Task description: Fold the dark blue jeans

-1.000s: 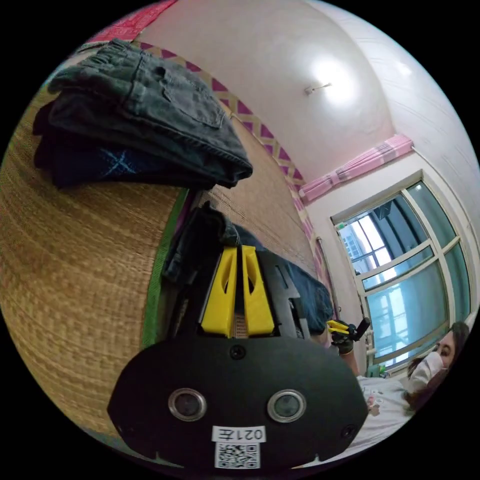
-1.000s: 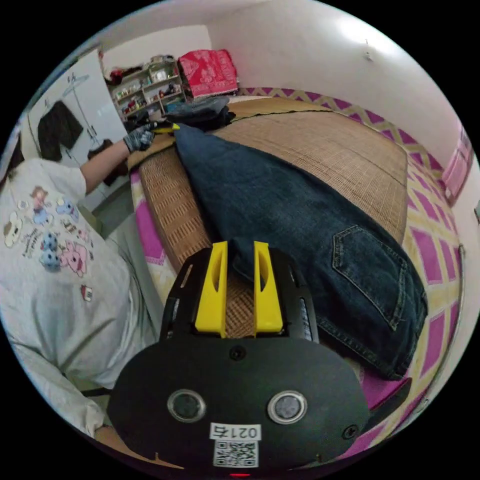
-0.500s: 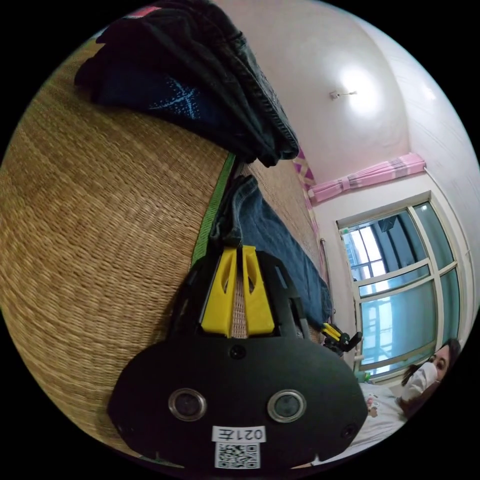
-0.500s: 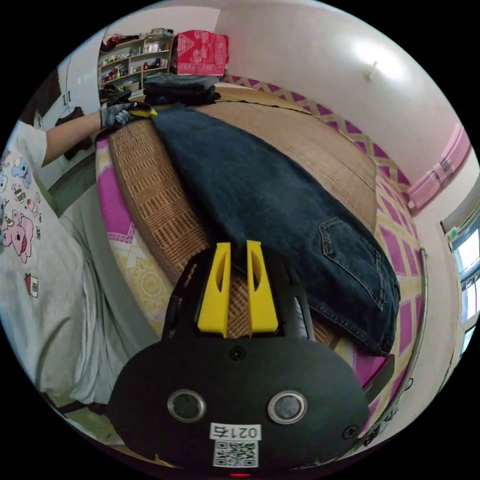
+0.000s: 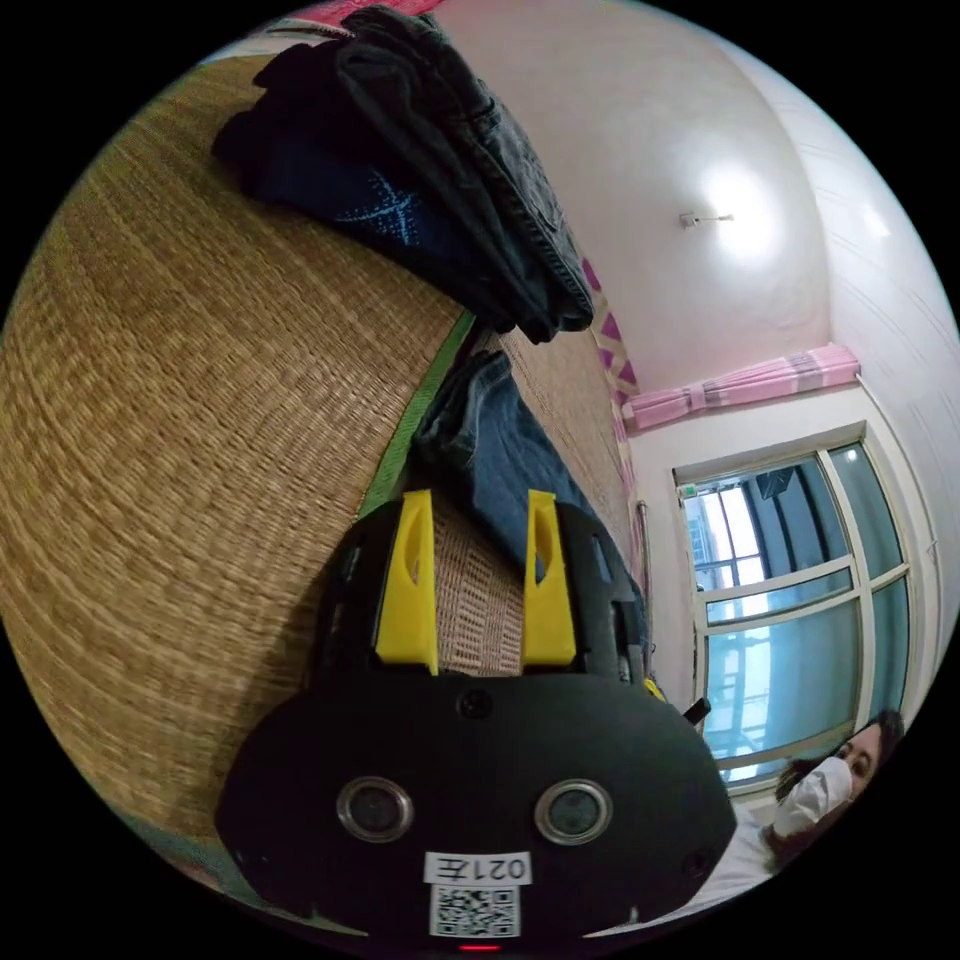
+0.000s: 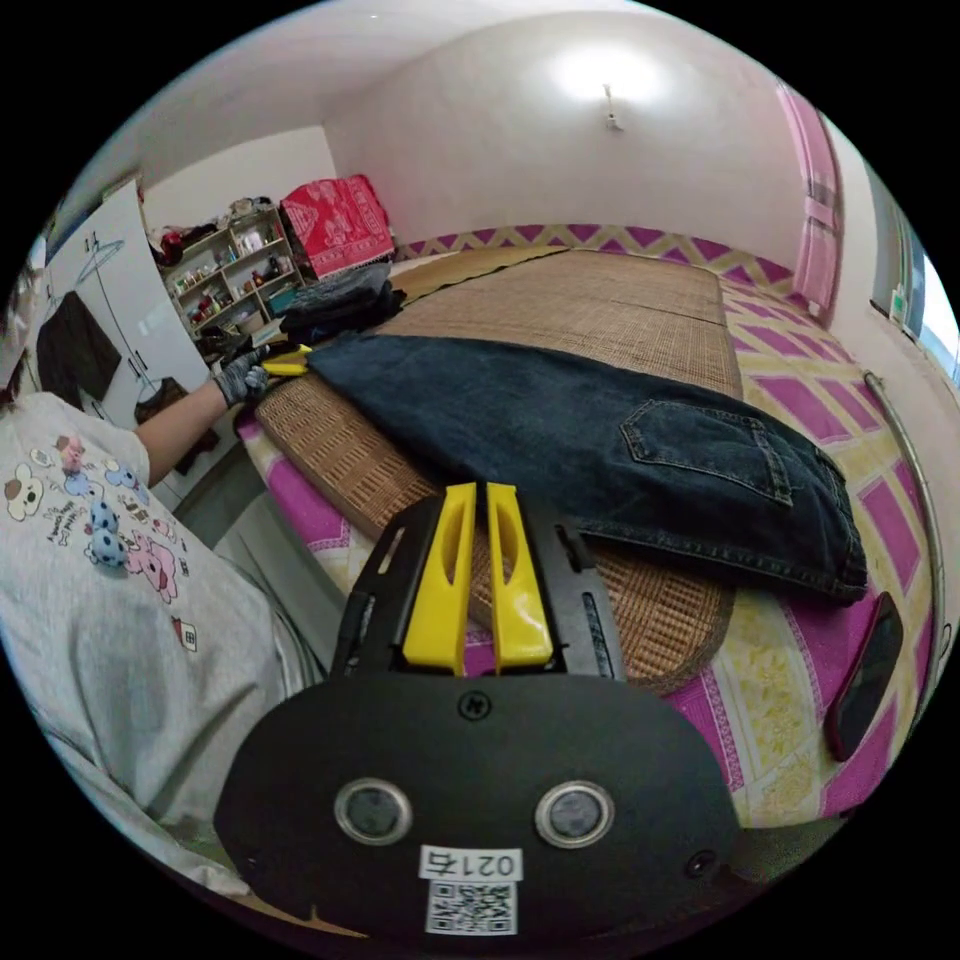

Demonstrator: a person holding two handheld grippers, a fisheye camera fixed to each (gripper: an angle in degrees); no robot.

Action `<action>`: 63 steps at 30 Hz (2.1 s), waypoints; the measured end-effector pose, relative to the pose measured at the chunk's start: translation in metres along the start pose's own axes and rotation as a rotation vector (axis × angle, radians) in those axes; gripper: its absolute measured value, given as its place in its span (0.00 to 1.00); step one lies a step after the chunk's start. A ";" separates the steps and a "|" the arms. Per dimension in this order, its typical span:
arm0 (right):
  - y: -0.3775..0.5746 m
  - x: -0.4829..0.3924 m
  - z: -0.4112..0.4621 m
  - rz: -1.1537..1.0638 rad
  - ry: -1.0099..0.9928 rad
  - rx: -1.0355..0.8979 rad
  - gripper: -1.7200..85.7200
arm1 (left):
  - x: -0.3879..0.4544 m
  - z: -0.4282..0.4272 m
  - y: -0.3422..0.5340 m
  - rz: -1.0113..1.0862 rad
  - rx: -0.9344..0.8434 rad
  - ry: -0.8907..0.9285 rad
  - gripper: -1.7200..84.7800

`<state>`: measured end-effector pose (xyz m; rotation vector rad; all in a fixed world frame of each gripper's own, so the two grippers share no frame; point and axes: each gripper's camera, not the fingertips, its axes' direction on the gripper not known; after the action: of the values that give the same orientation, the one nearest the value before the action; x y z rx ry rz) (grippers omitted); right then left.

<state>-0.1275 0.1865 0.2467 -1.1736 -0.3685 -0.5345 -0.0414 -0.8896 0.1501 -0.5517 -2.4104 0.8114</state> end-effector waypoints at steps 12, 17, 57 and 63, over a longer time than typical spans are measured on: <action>0.006 0.016 -0.006 0.038 -0.045 0.050 0.02 | -0.026 0.069 0.056 0.055 0.158 0.122 0.02; 0.010 0.038 -0.023 0.077 -0.054 0.104 0.01 | 0.088 0.084 0.110 0.404 0.181 -0.013 0.01; -0.003 0.334 -0.096 1.211 -0.201 0.547 0.16 | 0.076 0.443 0.458 1.055 -0.351 0.274 0.02; -0.010 0.339 -0.082 1.224 -0.235 0.621 0.07 | 0.034 0.407 0.435 0.984 -0.323 0.279 0.01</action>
<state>0.1440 0.0378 0.4076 -0.6592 0.0411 0.7498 -0.2225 -0.7256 -0.3948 -1.9124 -1.9336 0.6191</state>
